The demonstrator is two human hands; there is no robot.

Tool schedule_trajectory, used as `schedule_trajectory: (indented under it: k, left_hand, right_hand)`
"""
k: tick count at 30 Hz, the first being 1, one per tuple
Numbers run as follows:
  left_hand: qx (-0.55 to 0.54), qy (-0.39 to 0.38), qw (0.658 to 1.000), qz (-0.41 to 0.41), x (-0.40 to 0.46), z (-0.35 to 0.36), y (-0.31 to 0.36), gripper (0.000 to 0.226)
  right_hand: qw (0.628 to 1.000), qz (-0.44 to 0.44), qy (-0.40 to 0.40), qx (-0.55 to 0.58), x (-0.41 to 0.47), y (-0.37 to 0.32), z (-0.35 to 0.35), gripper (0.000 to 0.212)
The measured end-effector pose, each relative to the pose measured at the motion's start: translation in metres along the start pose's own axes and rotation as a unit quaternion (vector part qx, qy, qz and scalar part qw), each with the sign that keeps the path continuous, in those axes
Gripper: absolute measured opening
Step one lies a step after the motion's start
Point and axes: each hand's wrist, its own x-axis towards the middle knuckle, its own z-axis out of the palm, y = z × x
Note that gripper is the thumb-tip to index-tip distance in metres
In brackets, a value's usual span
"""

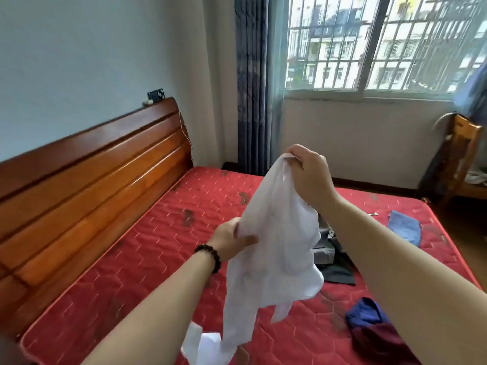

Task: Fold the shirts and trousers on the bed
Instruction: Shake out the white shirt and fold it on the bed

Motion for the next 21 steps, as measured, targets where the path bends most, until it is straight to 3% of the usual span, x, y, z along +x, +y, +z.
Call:
schedule_trajectory:
  k: [1,3,5,7,9,11,13,15,18,21]
  left_hand:
    - [-0.017,0.014,1.000,0.013,0.003,-0.009,-0.006,0.041]
    - [-0.068,0.031,0.996,0.040,0.010,-0.027,-0.010,0.047]
    - [-0.092,0.057,0.992,0.060,0.016,-0.049,-0.003,0.039]
    - [-0.101,0.083,0.987,0.090,0.022,-0.072,0.009,0.031]
    - [-0.104,0.094,0.981,0.132,0.026,-0.093,0.028,0.031]
    - [-0.094,0.092,0.976,0.174,0.028,-0.106,0.044,0.025]
    - [-0.085,0.069,0.971,0.211,0.027,-0.114,0.058,0.022]
    - [-0.075,0.040,0.969,0.232,0.023,-0.117,0.069,0.024]
    - [-0.087,0.013,0.965,0.247,0.015,-0.116,0.087,0.019]
    - [-0.118,0.005,0.960,0.255,0.011,-0.121,0.097,0.019]
  right_hand:
    - [1.000,0.002,0.014,0.001,0.004,-0.005,0.004,0.024]
    - [0.999,0.009,0.036,-0.011,0.008,-0.008,0.007,0.021]
    - [0.998,0.017,0.036,-0.044,0.008,-0.007,0.006,0.019]
    - [0.996,0.032,-0.028,-0.073,0.006,-0.004,0.005,0.017]
    - [0.979,0.088,-0.179,-0.035,0.000,-0.004,0.000,0.006]
    - [0.932,0.162,-0.309,0.092,-0.005,-0.002,-0.003,0.023]
    - [0.918,0.190,-0.298,0.177,-0.006,0.006,0.001,0.040]
    - [0.943,0.183,-0.259,0.098,-0.004,0.021,0.012,0.062]
    - [0.935,0.135,-0.326,-0.044,-0.007,0.051,0.033,0.102]
    - [0.917,0.106,-0.382,-0.043,-0.014,0.066,0.058,0.096]
